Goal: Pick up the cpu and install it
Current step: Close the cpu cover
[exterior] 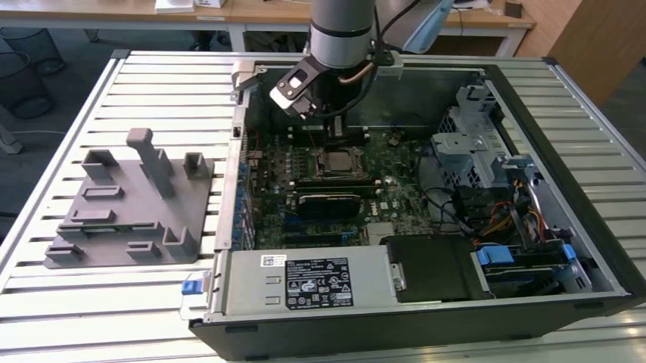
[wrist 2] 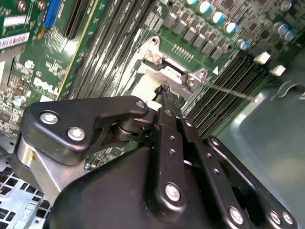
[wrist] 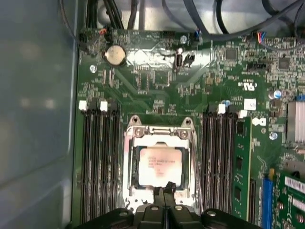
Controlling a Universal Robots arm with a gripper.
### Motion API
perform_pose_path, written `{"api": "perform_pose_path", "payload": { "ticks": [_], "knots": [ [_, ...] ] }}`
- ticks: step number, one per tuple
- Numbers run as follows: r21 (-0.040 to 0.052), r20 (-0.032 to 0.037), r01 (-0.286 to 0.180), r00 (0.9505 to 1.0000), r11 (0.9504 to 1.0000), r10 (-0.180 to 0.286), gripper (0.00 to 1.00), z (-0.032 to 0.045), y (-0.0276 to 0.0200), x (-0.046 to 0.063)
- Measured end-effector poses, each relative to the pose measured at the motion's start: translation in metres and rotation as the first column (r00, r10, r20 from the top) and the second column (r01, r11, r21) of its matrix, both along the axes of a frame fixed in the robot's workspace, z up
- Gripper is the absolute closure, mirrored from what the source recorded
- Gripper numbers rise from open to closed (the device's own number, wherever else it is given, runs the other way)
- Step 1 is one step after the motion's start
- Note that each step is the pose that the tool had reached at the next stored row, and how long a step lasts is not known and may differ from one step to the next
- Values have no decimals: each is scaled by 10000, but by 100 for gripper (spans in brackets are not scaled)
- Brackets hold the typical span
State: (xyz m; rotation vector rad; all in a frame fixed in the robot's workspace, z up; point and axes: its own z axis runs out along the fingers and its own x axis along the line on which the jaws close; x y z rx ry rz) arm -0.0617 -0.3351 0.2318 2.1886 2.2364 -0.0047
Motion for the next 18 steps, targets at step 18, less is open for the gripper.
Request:
{"api": "perform_pose_path", "payload": {
  "ticks": [18],
  "knots": [
    [-2, 0, -2, 10000, 10000, 2, 89, -226, -1, -74]
  ]
}}
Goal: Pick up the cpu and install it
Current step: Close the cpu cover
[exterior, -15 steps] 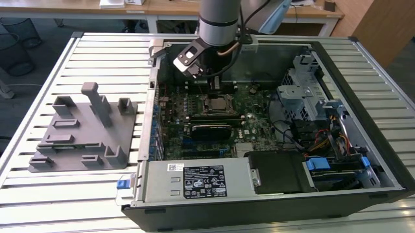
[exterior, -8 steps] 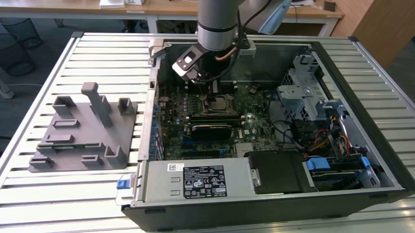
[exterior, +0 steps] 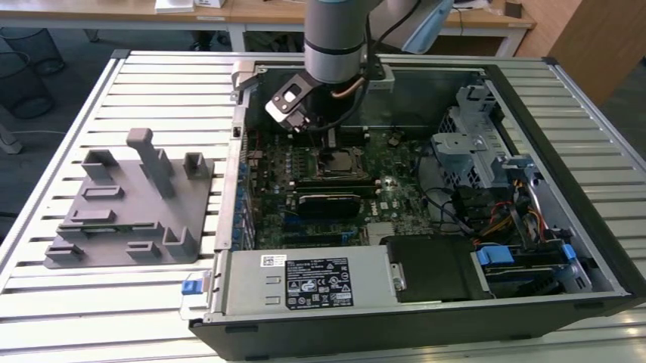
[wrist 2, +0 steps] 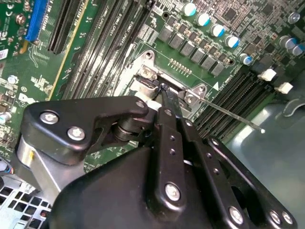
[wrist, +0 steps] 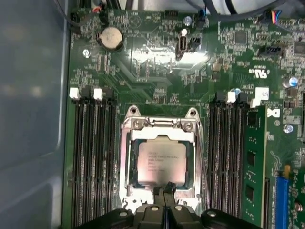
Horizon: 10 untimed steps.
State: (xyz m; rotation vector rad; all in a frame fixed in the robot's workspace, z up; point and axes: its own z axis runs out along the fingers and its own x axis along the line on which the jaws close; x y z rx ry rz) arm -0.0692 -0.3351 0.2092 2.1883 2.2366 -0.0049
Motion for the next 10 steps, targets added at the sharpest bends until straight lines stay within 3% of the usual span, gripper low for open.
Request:
{"api": "perform_pose_path", "payload": {
  "ticks": [10],
  "knots": [
    [4, -24, 1, 10000, 10000, -1, 89, -100, 0, -1]
  ]
}}
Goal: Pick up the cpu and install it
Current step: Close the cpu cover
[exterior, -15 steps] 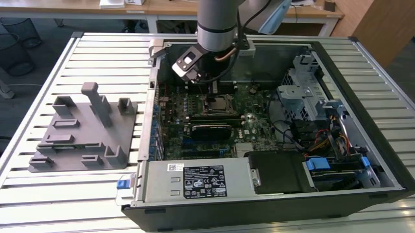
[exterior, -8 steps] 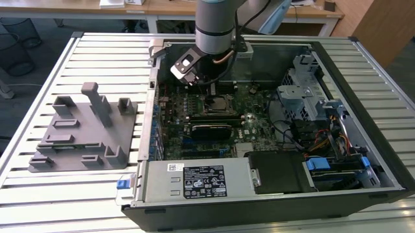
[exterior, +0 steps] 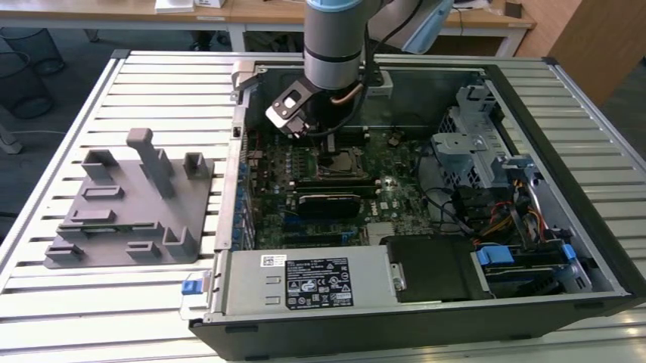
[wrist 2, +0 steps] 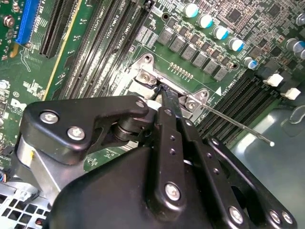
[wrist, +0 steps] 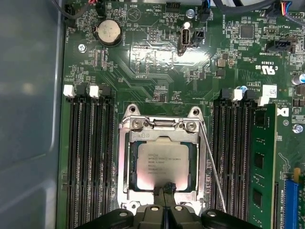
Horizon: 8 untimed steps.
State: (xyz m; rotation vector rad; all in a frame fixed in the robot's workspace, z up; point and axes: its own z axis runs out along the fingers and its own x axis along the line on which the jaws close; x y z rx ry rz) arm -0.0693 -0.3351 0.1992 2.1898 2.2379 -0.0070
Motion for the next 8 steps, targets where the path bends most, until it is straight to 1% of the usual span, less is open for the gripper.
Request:
{"api": "perform_pose_path", "payload": {
  "ticks": [8],
  "knots": [
    [-9, -7, 0, 10000, 10000, 0, 89, -18, -2, -1]
  ]
}}
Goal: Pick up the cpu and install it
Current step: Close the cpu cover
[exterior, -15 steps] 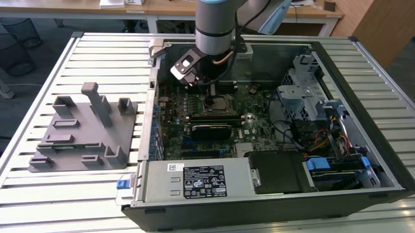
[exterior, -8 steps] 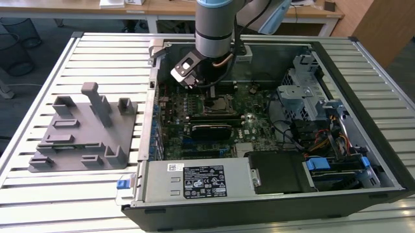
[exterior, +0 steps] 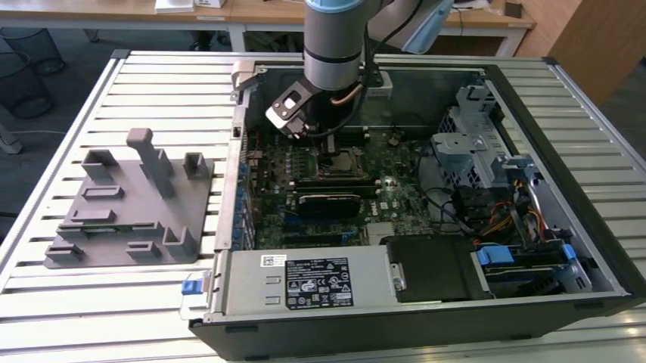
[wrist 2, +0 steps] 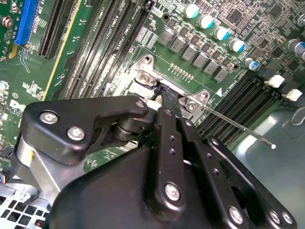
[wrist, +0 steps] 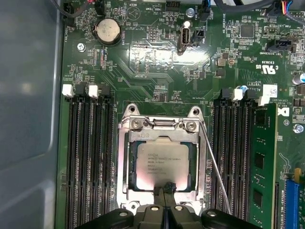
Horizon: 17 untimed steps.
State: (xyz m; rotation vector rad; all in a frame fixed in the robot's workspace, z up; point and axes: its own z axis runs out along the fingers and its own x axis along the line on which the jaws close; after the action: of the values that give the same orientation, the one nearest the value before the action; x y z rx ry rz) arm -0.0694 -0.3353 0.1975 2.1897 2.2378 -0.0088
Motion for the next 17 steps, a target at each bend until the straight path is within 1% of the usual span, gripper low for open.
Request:
{"api": "perform_pose_path", "payload": {
  "ticks": [3, 7, 15, 17],
  "knots": [
    [9, 7, 0, 10000, 10000, 0, 89, -2, 2, 1],
    [18, 13, 0, 10000, 10000, 0, 89, 15, 4, 3],
    [9, 5, -1, 10000, 10000, 1, 89, 90, 0, 4],
    [11, -24, 1, 10000, 10000, -1, 89, 90, -5, 40]
  ]
}}
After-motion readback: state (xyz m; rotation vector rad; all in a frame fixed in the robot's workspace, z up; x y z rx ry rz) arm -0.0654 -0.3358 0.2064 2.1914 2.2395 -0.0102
